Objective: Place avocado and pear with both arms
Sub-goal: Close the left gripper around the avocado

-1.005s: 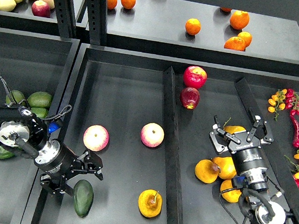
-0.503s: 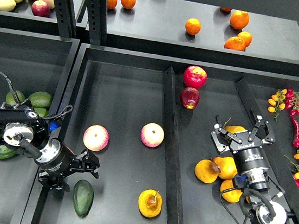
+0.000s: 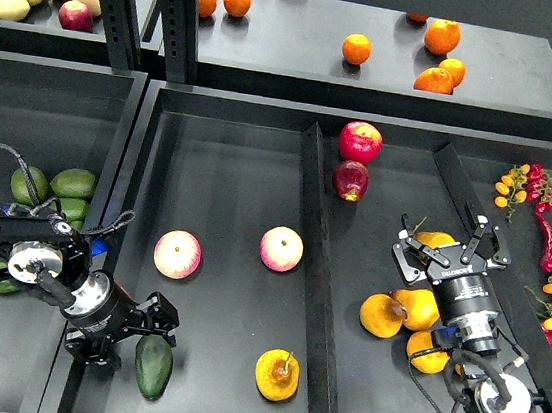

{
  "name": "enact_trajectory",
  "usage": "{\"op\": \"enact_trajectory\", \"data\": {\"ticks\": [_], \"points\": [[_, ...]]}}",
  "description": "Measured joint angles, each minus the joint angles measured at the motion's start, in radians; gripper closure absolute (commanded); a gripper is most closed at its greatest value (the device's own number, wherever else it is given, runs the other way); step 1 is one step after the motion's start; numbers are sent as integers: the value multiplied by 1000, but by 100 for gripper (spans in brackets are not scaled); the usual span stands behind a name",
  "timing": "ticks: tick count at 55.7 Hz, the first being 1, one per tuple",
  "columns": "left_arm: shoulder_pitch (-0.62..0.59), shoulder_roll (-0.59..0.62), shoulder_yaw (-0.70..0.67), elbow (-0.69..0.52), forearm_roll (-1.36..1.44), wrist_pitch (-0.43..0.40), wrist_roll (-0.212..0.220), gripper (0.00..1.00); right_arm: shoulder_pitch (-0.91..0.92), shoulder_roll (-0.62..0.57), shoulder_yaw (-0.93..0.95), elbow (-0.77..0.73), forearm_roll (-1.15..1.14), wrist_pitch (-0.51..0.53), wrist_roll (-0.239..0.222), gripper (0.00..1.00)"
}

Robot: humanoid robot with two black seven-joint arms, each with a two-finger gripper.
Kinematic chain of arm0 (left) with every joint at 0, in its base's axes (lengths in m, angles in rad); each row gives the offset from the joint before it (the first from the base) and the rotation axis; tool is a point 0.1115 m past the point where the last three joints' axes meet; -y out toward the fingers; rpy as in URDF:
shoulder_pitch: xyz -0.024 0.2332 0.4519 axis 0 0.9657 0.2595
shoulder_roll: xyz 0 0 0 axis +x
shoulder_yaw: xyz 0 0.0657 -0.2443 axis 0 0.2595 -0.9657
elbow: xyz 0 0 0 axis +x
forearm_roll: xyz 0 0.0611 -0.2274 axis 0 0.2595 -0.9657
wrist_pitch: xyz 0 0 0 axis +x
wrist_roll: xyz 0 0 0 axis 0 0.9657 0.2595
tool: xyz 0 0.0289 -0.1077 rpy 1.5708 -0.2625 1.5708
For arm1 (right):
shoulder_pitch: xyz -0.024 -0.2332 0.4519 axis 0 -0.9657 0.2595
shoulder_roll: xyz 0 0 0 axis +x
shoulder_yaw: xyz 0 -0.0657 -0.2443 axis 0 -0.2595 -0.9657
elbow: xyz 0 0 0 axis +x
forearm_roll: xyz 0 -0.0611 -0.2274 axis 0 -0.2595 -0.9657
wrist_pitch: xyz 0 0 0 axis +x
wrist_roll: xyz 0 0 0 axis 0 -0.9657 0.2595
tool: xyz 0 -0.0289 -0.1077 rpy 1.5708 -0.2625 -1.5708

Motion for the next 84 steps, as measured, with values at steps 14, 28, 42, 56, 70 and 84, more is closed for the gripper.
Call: {"op": "enact_trajectory", "data": {"ticks": [14, 28, 42, 56, 70, 84], "points": [[5, -24, 0, 22, 1, 0, 0, 5, 0, 0, 0, 3, 1, 0, 1, 0], [10, -46, 1, 40, 1, 0, 0, 5, 0, 0, 1, 6, 1, 0, 1, 0], [20, -66, 1, 55, 0, 0, 0, 5, 0, 0, 6, 6, 1, 0, 2, 0], [22, -92, 0, 84, 0, 0, 0, 5, 1, 0, 7, 7, 1, 0, 2, 0], [32, -108, 0, 107, -2, 0, 0, 5, 2, 0, 8, 8, 2, 0, 2, 0], [39, -110, 1, 115, -1, 0, 0, 5, 5, 0, 8, 8, 1, 0, 2, 0]]}}
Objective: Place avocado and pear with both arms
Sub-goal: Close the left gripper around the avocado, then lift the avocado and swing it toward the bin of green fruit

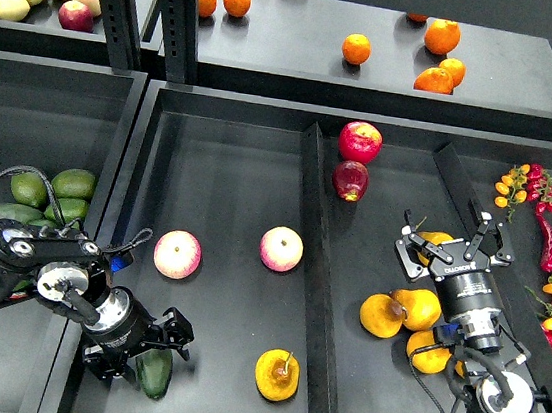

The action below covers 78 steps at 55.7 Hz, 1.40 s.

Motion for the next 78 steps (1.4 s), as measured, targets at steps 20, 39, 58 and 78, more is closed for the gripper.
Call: {"op": "enact_trajectory", "data": {"ticks": [20, 39, 58, 78], "points": [[1, -17, -1, 26, 1, 0, 0, 15, 1, 0, 0, 0, 0, 0, 0, 0], [12, -17, -3, 38, 24, 0, 0, 35, 1, 0, 0, 0, 0, 0, 0, 0], [21, -18, -24, 67, 66, 0, 0, 56, 1, 0, 0, 0, 1, 0, 0, 0], [29, -18, -102, 65, 86, 0, 0, 66, 1, 0, 0, 3, 2, 0, 2, 0]]}}
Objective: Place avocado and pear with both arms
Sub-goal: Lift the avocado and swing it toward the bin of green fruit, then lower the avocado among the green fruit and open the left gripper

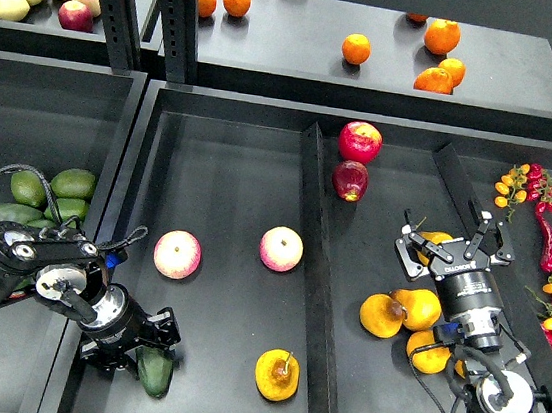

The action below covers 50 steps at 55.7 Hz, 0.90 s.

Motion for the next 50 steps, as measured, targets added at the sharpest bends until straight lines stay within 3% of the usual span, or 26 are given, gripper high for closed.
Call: {"op": "enact_trajectory", "data": {"ticks": [12, 28, 50], "points": [[-79, 37, -26, -45, -15, 0, 0, 66, 0, 0, 0, 0, 0, 0, 0, 0], [-203, 196, -29, -71, -108, 0, 0, 66, 0, 0, -1, 0, 0, 0, -1, 0], [-165, 460, -7, -81, -107, 0, 0, 64, 1, 0, -1, -1, 0, 0, -2, 0]]}}
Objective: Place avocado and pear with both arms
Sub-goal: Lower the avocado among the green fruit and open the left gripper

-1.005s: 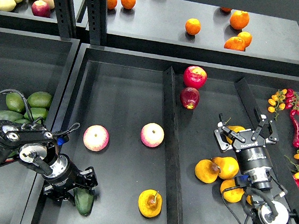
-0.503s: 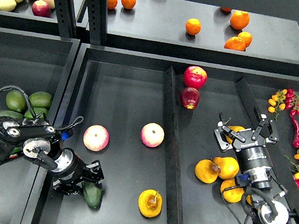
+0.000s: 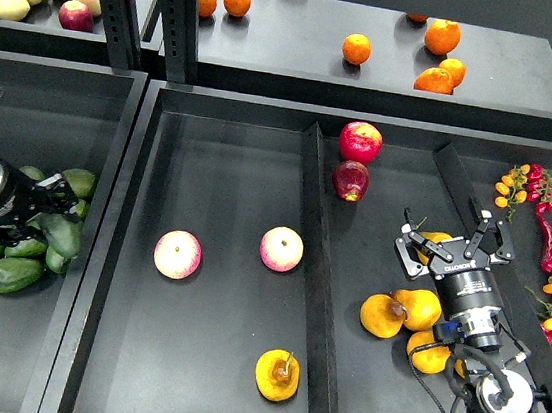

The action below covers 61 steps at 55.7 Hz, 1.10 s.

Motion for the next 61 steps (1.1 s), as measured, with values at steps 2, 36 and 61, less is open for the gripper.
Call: {"op": "enact_trajectory", "data": {"ticks": [2, 36, 61], "points": [[9, 9, 0, 3, 0, 0, 0, 63, 0, 0, 0, 0, 0, 0, 0, 0], [123, -11, -50, 199, 4, 0, 0, 55, 0, 0, 0, 0, 0, 0, 0, 0], [177, -65, -88, 240, 5, 0, 0, 30, -4, 0, 0, 1, -1, 0, -2, 0]]}}
